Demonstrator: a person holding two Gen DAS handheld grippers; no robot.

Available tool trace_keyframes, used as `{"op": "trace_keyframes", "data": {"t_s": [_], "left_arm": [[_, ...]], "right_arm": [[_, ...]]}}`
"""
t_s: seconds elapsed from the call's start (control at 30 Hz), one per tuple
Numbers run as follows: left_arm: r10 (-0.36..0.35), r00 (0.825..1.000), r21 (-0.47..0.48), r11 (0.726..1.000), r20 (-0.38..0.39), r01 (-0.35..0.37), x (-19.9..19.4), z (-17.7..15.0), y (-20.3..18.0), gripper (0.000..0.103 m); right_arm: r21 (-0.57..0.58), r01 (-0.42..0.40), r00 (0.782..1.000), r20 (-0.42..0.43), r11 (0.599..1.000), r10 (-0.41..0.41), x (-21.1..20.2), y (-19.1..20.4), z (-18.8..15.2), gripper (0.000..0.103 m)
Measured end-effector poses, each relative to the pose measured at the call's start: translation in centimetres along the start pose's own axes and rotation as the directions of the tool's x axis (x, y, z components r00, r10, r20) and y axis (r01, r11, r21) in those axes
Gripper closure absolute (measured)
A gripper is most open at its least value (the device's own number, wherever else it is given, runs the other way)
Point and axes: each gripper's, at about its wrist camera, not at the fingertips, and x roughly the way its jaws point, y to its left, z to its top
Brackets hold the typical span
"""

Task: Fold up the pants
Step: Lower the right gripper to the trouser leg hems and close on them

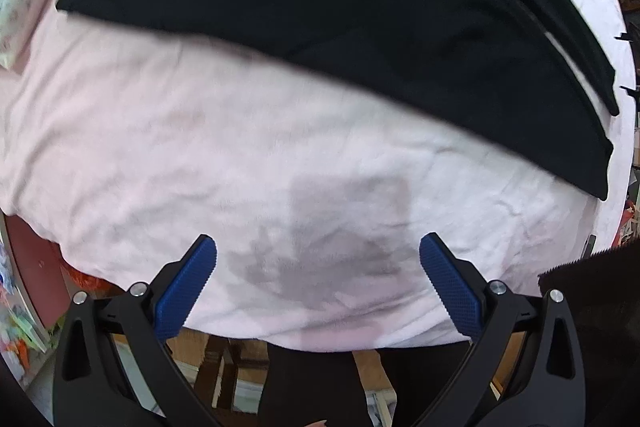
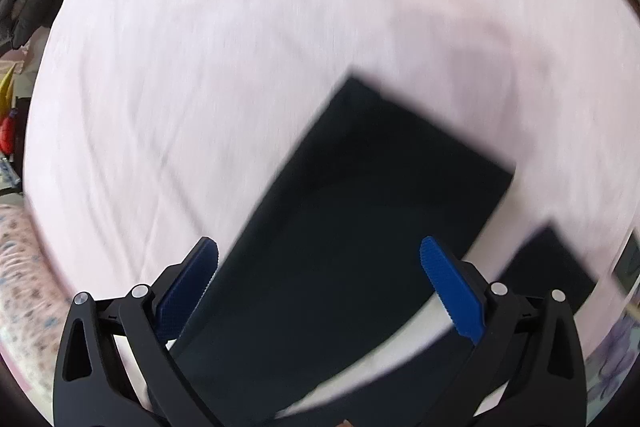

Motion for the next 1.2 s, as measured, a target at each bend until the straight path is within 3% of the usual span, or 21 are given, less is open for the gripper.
{"op": "trace_keyframes", "data": {"t_s": [0.07,0.1,0.17,0.2,0.27,0.33,0.37,0.43,0.53,0.67,0.8,0.87,0.93,1.0,1.07,1.2], "left_arm": [[-0.012,0.999,-0.016,1.0,-0.046,0.011,1.3,-0.1,0.3,0.002],[-0.016,0.999,-0.021,1.0,-0.052,0.015,1.7,-0.1,0.2,0.002],[-0.018,0.998,-0.018,1.0,-0.056,0.017,2.3,-0.3,0.0,0.002],[-0.015,0.998,-0.007,1.0,-0.058,0.015,2.5,-0.4,-0.2,0.002],[-0.007,0.998,0.014,1.0,-0.064,0.008,2.7,-0.5,-0.6,0.002],[-0.012,0.997,0.032,0.999,-0.07,0.014,3.0,-0.3,-1.1,0.002],[-0.019,0.997,0.036,0.999,-0.071,0.022,3.0,-0.2,-1.3,0.002],[-0.041,0.996,0.052,0.998,-0.074,0.045,3.0,0.1,-1.6,0.002],[-0.035,0.996,0.088,0.995,-0.082,0.042,2.9,0.1,-2.0,0.002],[-0.027,0.993,0.073,0.997,-0.112,0.036,3.4,-0.1,-1.8,0.002],[-0.037,0.991,0.055,0.997,-0.13,0.045,4.1,-0.1,-1.8,0.002],[-0.038,0.991,0.068,0.997,-0.129,0.047,4.2,0.1,-1.9,0.002],[-0.042,0.991,0.08,0.995,-0.127,0.052,4.3,0.2,-2.4,0.002],[-0.047,0.991,0.084,0.995,-0.126,0.058,4.3,0.3,-2.7,0.002],[-0.045,0.991,0.087,0.995,-0.124,0.056,4.4,0.5,-2.9,0.002],[-0.041,0.991,0.093,0.994,-0.13,0.053,4.6,0.7,-3.3,0.002]], "right_arm": [[-0.194,0.067,0.995,0.082,0.979,-0.052,-0.5,2.1,0.5,0.001],[-0.32,0.097,0.991,0.116,0.942,-0.063,-0.6,3.5,0.7,0.001],[-0.602,0.191,0.977,0.19,0.775,-0.094,-0.5,6.8,-1.2,0.001],[-0.73,0.217,0.973,0.212,0.648,-0.086,-0.3,8.3,-2.9,0.001],[-0.871,0.246,0.969,0.236,0.426,-0.076,0.1,10.1,-6.2,0.004],[-0.943,0.231,0.973,0.226,0.241,-0.048,0.7,11.5,-9.6,0.01],[-0.959,0.214,0.977,0.212,0.187,-0.033,0.7,12.0,-10.1,0.012],[-0.972,0.203,0.979,0.201,0.116,-0.03,1.7,12.5,-11.0,0.012],[-0.982,0.169,0.984,0.163,0.087,-0.074,3.5,12.6,-10.7,0.014],[-0.993,0.072,0.989,0.059,0.093,-0.139,4.9,13.3,-10.5,0.018],[-0.994,0.039,0.985,0.02,0.106,-0.17,5.4,13.9,-9.7,0.018],[-0.995,0.041,0.985,0.025,0.09,-0.17,5.4,14.1,-9.9,0.02],[-0.997,0.038,0.989,0.028,0.066,-0.145,5.3,14.2,-11.0,0.027],[-0.996,0.027,0.994,0.018,0.083,-0.111,4.8,12.7,-10.5,0.042],[-0.993,0.025,0.998,0.019,0.112,-0.062,3.8,12.3,-10.1,0.071],[-0.992,0.017,1.0,0.014,0.123,-0.026,3.2,11.7,-9.8,0.078]]}}
